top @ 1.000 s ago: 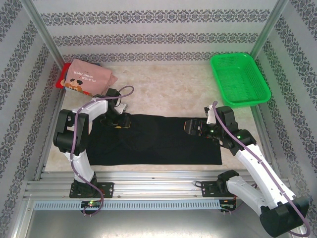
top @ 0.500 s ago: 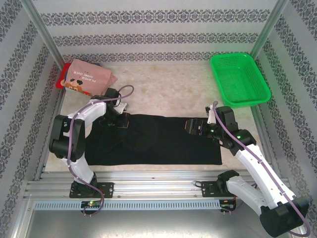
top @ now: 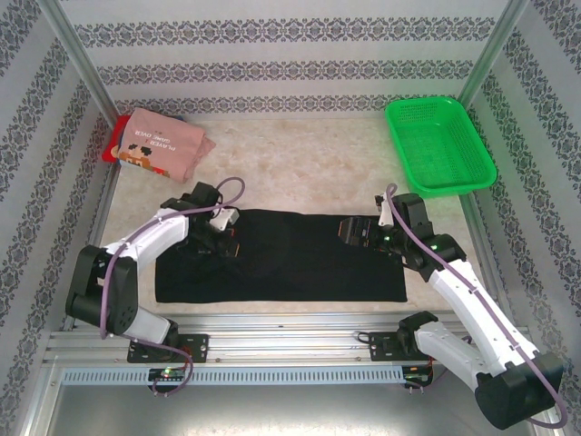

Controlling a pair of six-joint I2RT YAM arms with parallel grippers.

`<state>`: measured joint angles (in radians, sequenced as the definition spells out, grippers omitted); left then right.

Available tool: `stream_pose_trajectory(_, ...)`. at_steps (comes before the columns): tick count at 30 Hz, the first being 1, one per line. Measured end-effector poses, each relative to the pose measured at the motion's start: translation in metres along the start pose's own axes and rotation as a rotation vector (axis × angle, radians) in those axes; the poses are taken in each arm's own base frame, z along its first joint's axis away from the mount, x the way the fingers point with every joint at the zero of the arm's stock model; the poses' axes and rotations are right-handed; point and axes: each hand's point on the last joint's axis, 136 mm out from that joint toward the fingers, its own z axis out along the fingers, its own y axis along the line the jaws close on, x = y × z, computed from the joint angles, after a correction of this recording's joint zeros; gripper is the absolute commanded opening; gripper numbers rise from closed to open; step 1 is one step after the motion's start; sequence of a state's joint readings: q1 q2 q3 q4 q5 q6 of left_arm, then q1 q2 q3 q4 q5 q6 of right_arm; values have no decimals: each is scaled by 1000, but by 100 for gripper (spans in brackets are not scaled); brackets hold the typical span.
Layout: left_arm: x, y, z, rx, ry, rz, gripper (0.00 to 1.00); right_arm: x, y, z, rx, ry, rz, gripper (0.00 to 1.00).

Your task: Fold and stack the t-shirts

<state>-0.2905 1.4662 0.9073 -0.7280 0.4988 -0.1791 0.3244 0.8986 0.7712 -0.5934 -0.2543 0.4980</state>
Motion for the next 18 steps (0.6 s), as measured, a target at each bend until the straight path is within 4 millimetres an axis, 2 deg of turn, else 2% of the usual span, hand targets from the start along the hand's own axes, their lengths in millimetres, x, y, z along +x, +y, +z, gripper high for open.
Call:
stream_pose_trajectory(7, 23, -5, 14, 6, 34, -25, 0, -1, 0, 0, -1, -2, 3, 98)
stream_pose_trajectory(18, 31, -20, 27, 22, 43, -5, 3, -1, 0, 1, -1, -5, 22, 98)
